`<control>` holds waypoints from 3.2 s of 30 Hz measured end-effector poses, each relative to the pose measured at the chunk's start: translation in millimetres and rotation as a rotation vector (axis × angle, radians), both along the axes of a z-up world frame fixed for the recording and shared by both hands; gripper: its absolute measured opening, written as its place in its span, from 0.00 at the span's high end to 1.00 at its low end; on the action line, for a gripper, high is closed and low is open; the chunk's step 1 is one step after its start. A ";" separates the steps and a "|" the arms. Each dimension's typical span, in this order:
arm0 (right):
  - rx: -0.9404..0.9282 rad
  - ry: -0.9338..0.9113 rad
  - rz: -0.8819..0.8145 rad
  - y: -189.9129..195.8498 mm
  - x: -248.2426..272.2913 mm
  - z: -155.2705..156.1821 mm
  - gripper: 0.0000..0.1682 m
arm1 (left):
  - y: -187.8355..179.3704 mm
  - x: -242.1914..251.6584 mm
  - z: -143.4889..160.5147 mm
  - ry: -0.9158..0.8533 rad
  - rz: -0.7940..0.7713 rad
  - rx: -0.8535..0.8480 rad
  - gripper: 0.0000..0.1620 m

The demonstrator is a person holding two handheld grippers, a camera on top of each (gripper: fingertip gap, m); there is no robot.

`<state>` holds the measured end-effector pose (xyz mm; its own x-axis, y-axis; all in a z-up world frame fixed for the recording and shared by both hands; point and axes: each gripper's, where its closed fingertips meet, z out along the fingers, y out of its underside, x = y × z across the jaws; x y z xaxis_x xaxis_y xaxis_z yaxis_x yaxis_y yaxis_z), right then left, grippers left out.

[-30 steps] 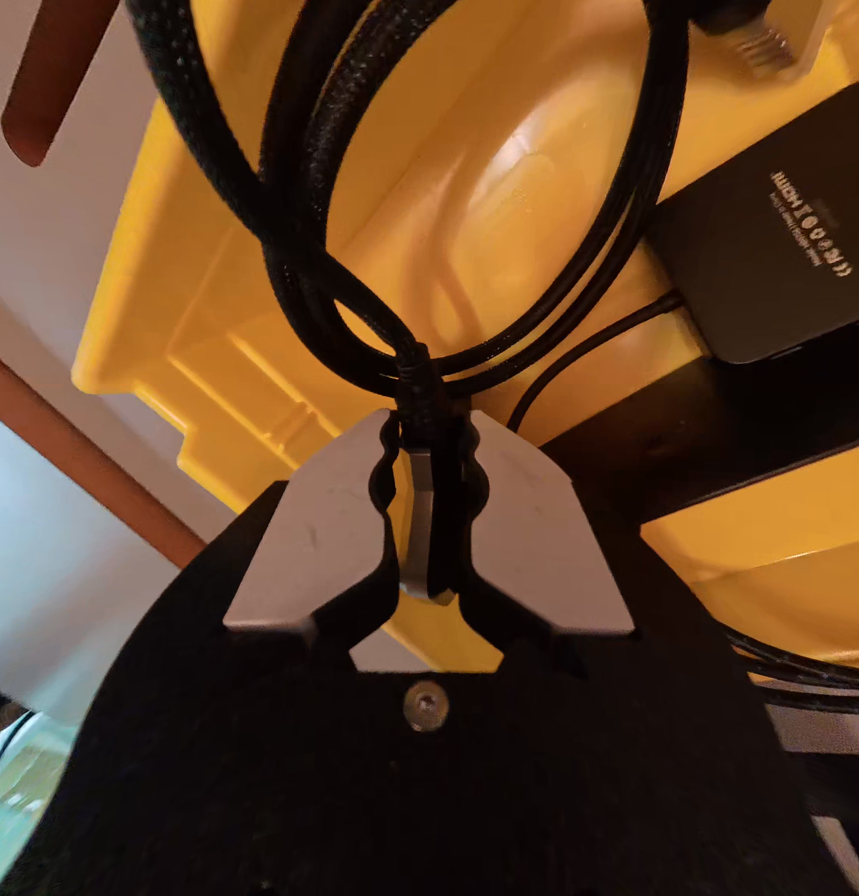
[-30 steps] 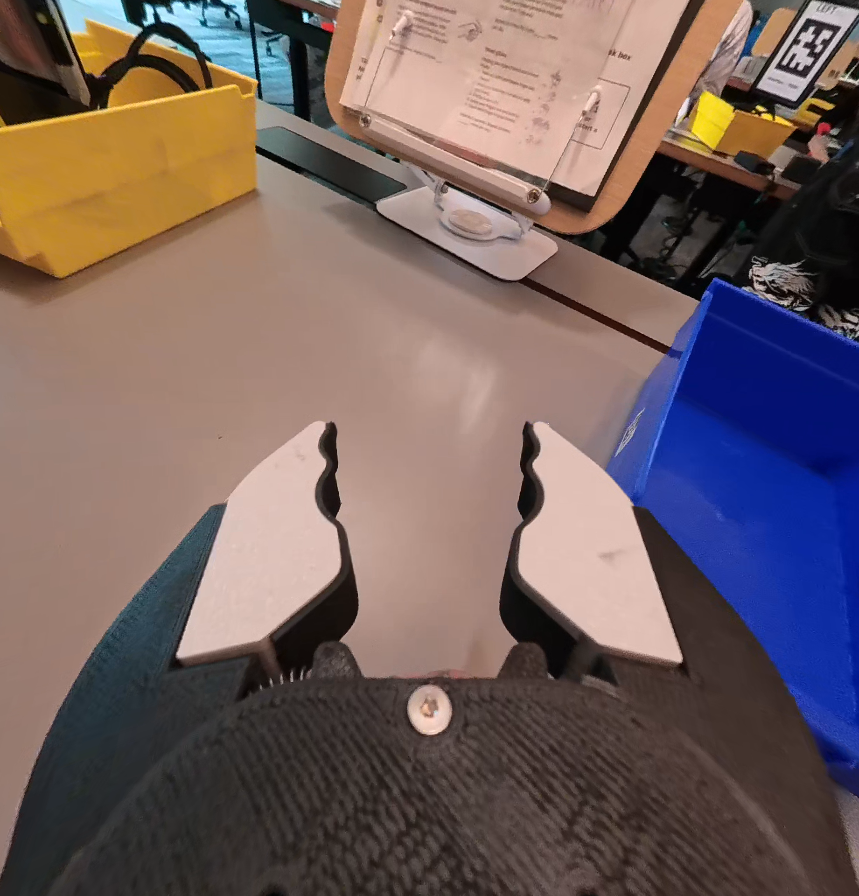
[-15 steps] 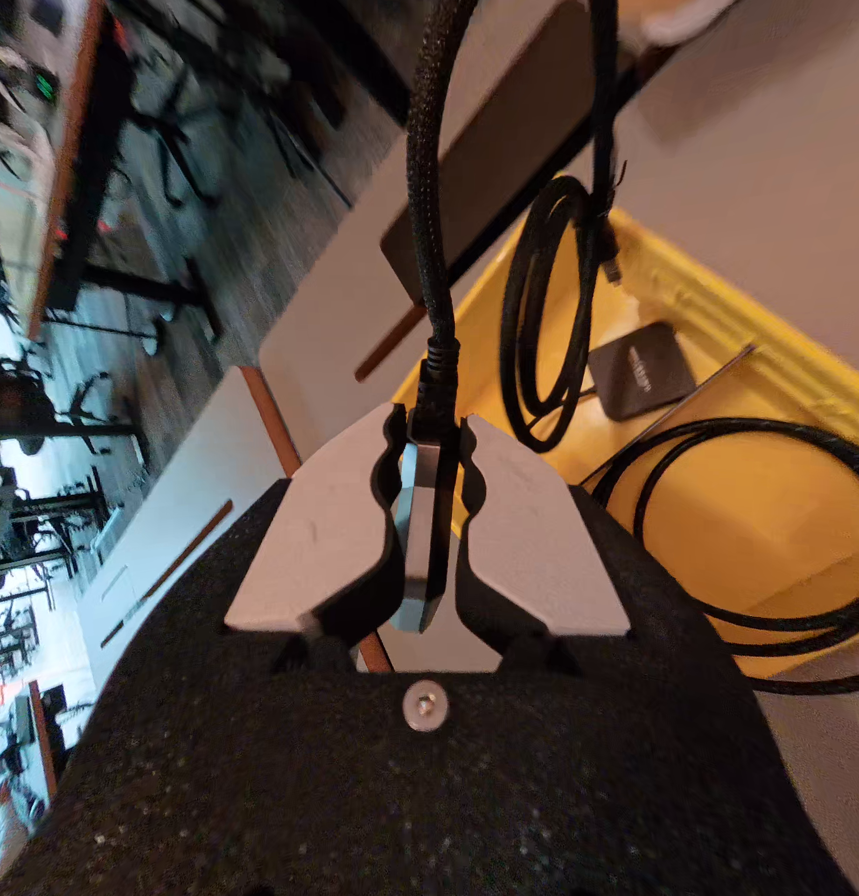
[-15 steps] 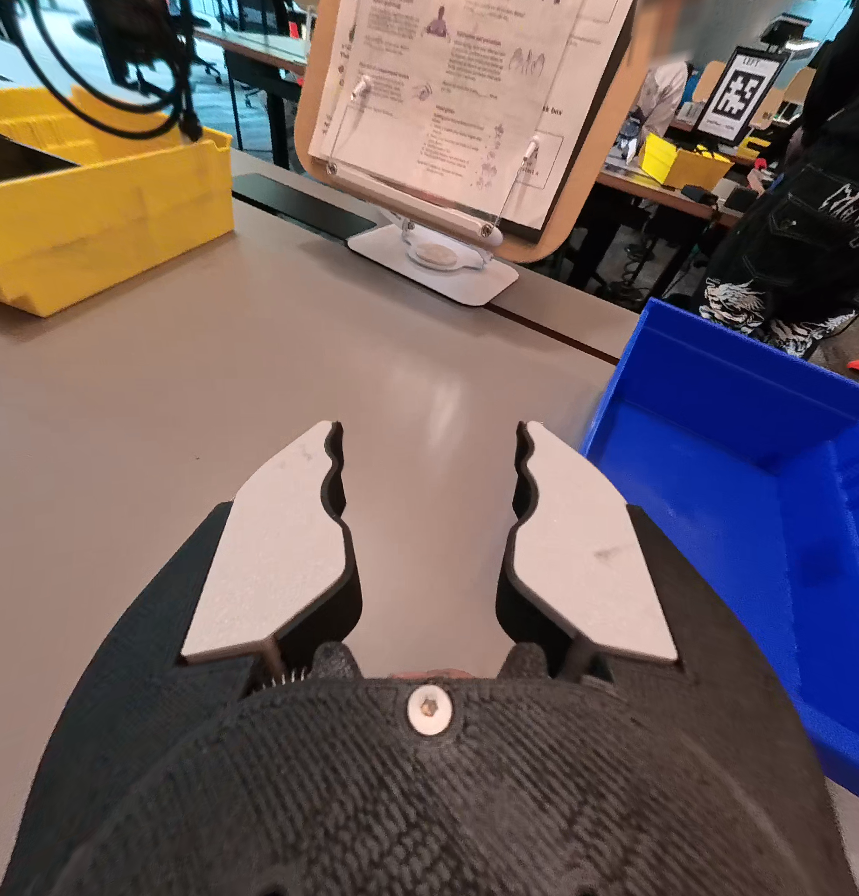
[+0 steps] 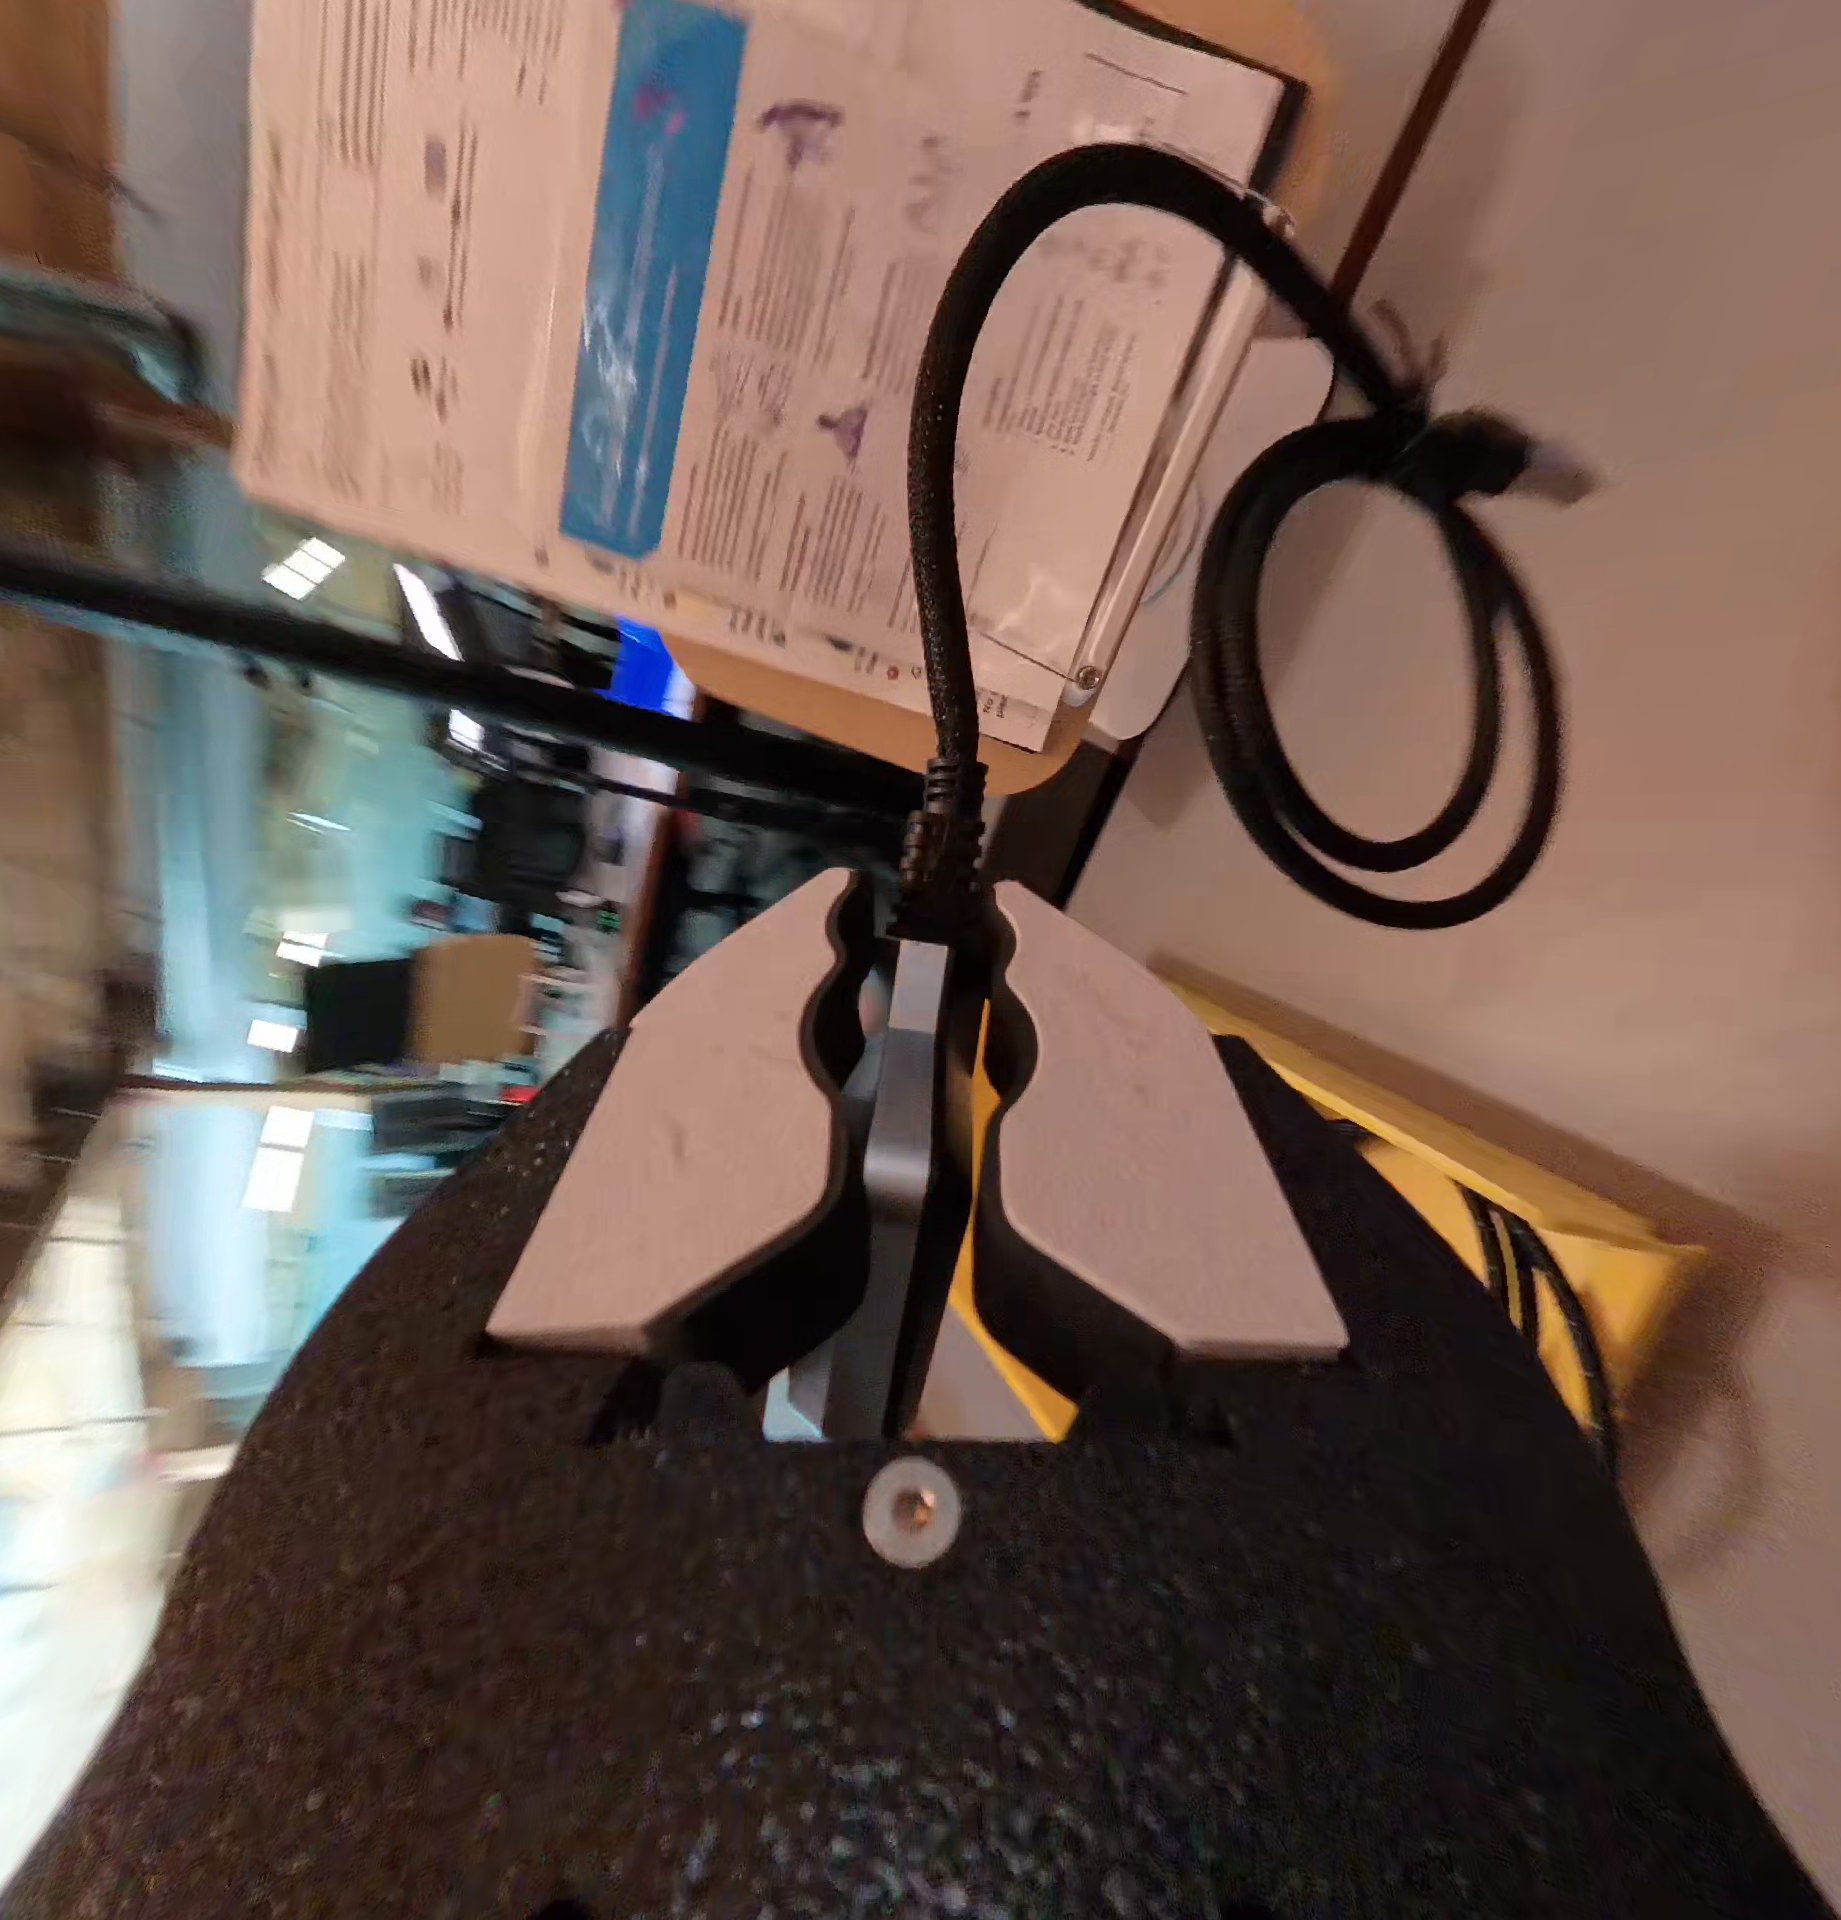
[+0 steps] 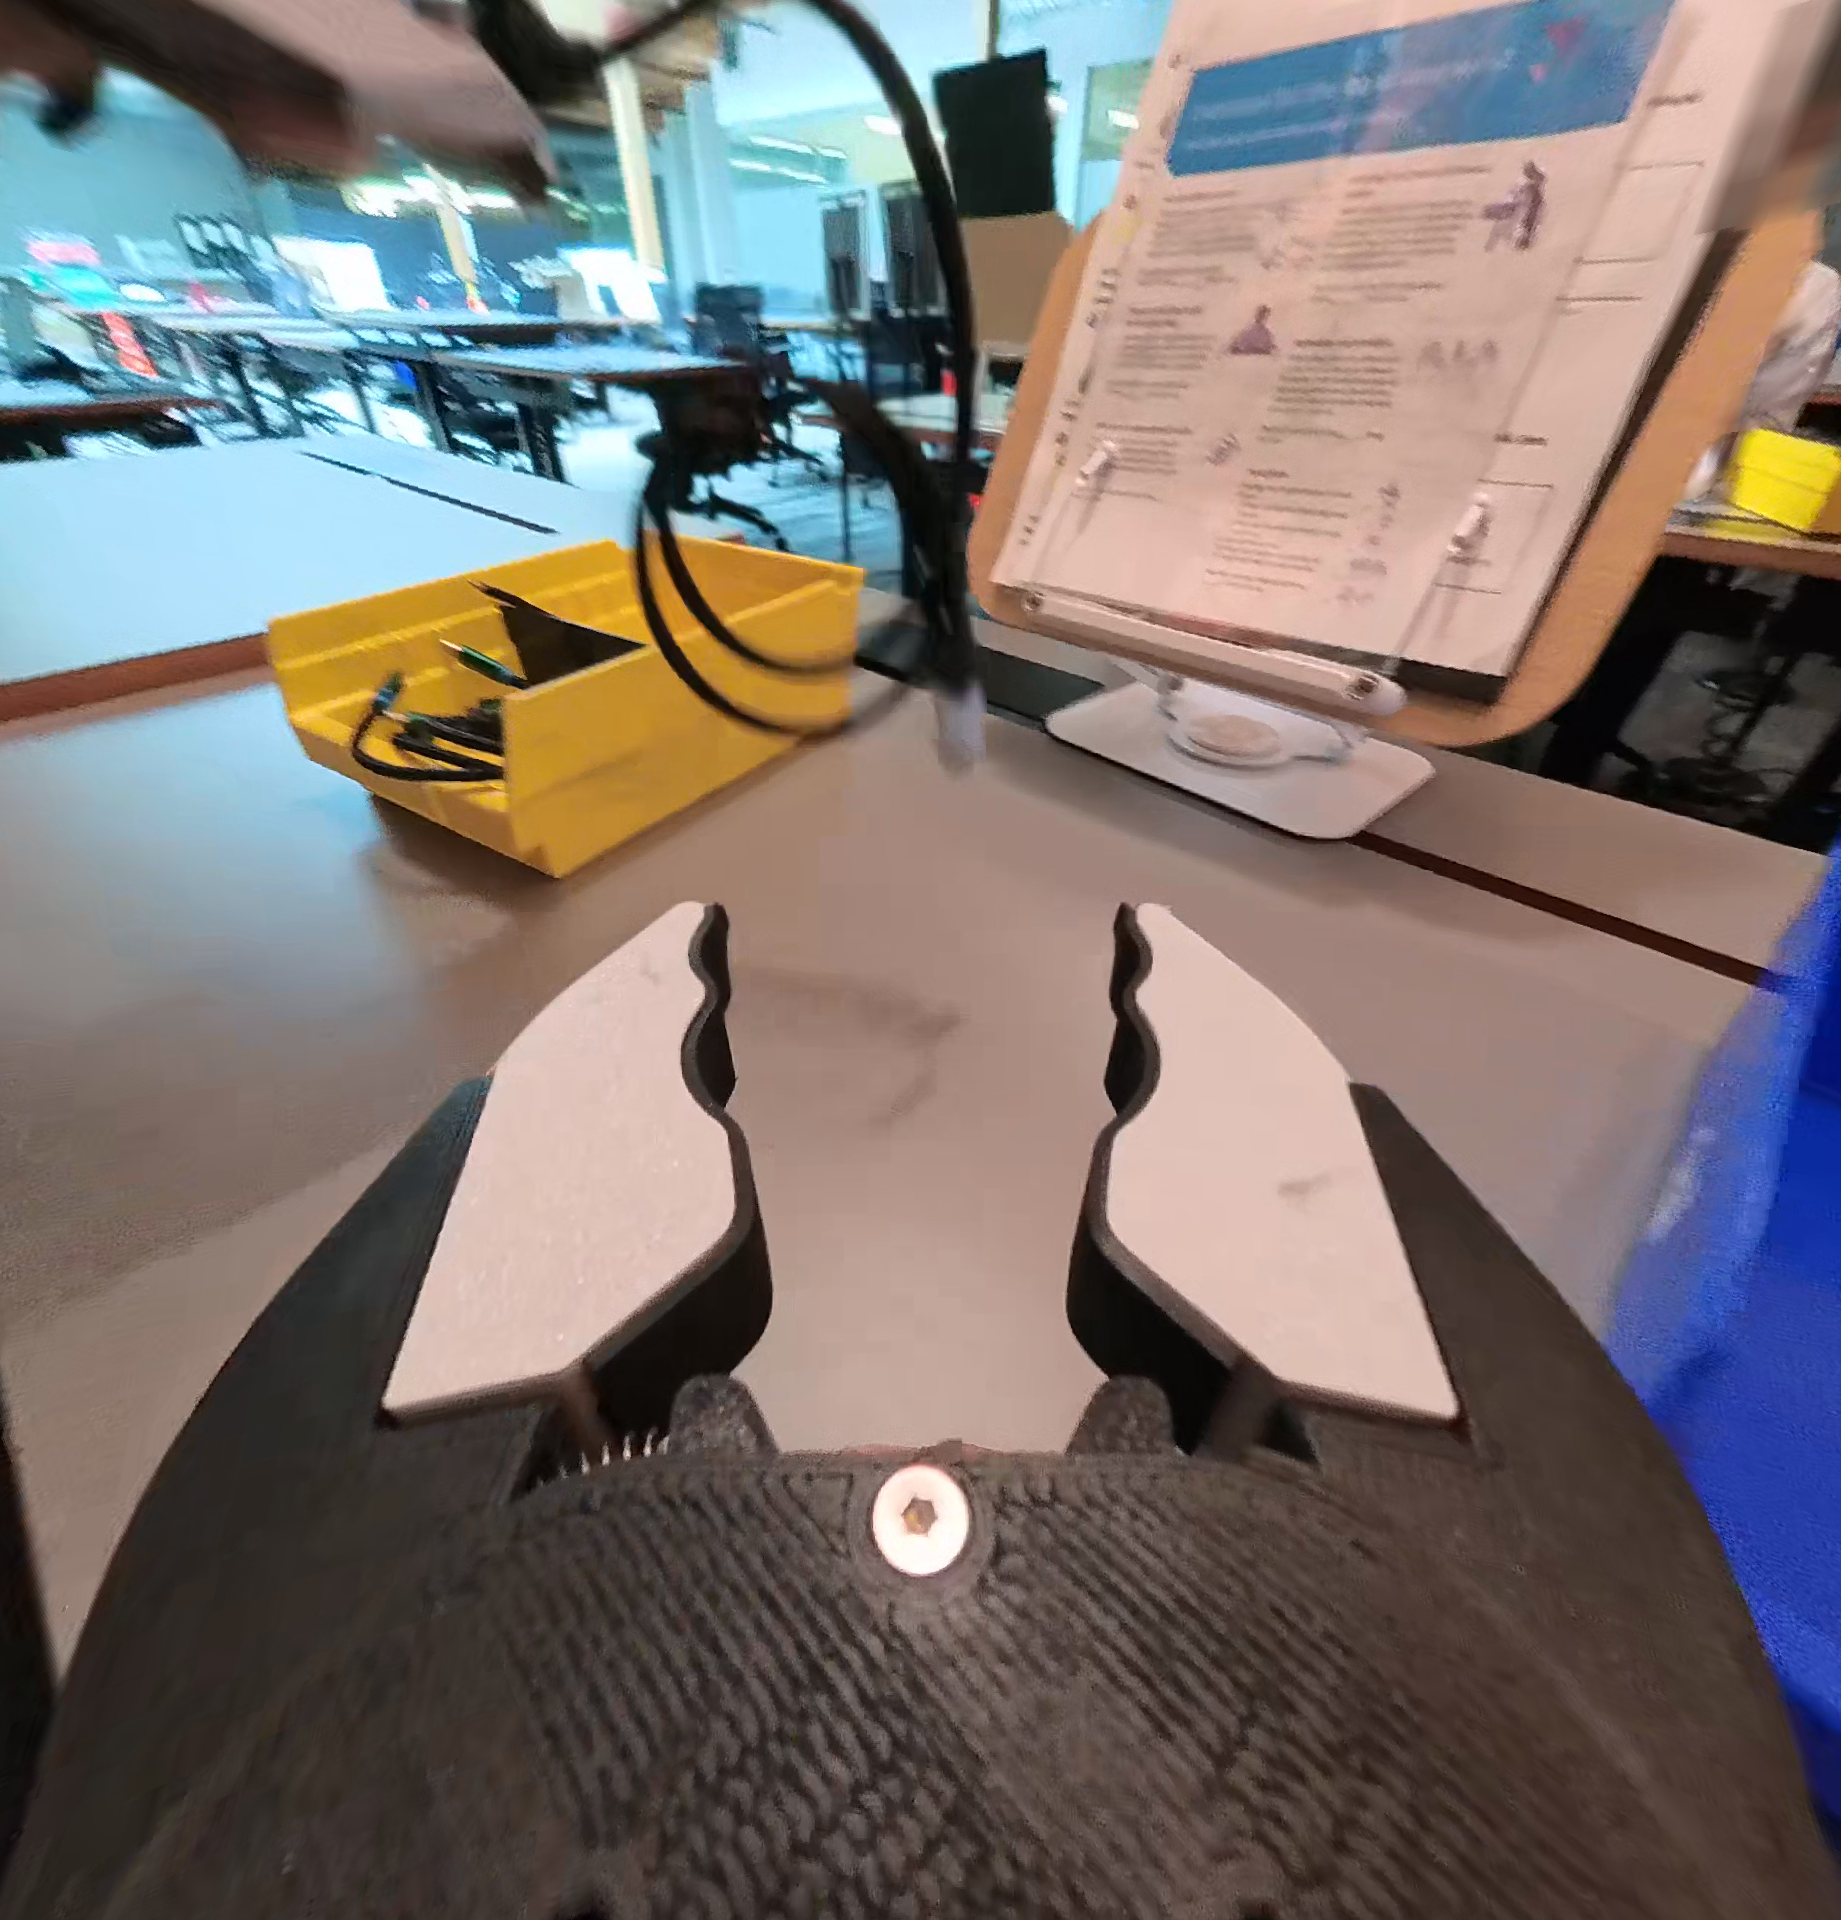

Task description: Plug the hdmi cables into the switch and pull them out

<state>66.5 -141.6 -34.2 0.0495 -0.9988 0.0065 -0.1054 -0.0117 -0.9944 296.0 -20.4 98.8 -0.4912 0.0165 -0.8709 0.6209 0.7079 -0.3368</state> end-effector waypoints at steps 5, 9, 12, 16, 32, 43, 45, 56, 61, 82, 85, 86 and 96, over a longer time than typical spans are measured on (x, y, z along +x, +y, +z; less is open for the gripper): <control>0.416 -0.059 0.253 55.6 21.0 5.6 0.59 | -39.7 -84.0 -64.3 -0.495 -0.189 0.024 0.88; 0.846 -0.132 0.393 67.8 35.0 5.6 0.61 | -55.6 -134.6 -90.3 -0.513 -0.283 -0.149 0.88; 0.950 -0.251 0.418 59.9 37.0 11.8 0.62 | -61.4 -169.8 -96.1 -0.542 -0.354 -0.245 0.88; 0.718 -0.356 0.409 63.1 33.5 14.3 0.72 | -70.8 -200.2 -108.8 -0.433 -0.429 -0.292 0.88; 0.430 -0.414 0.545 95.1 21.0 20.7 0.89 | -42.4 -209.8 -106.5 -0.380 -0.542 -0.398 0.87; 0.443 -0.578 0.420 78.4 13.7 37.8 0.68 | -45.2 -209.5 -111.9 -0.397 -0.558 -0.380 0.88; 0.397 -0.486 0.465 82.5 16.3 27.7 0.85 | -46.5 -209.8 -113.4 -0.388 -0.560 -0.380 0.88; 0.342 -0.480 0.395 72.2 16.8 24.0 0.79 | -67.1 -221.5 -109.9 -0.370 -0.583 -0.413 0.88; 0.342 -0.503 0.372 59.5 13.0 23.9 0.80 | -79.2 -225.5 -112.7 -0.283 -0.574 -0.428 0.88; 0.965 -0.440 0.664 25.0 20.2 55.9 0.82 | -76.4 -166.8 -90.7 -0.215 -0.461 -0.454 0.55; 0.947 -0.358 0.741 47.6 23.5 51.4 0.81 | -80.8 -171.7 -82.6 -0.264 -0.521 -0.428 0.71; 0.975 -0.373 0.737 45.0 23.1 53.0 0.80 | -82.7 -174.4 -82.9 -0.256 -0.538 -0.411 0.74; 0.689 -0.189 0.667 60.3 27.2 22.8 0.59 | -79.3 -154.1 -116.2 0.374 -0.365 -0.339 0.85</control>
<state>93.8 -81.3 -11.4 0.6639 -0.5539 -0.5024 -0.1262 0.5792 -0.8053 141.9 -99.7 -17.5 -0.7787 -0.0068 -0.6274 0.5994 0.2878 -0.7470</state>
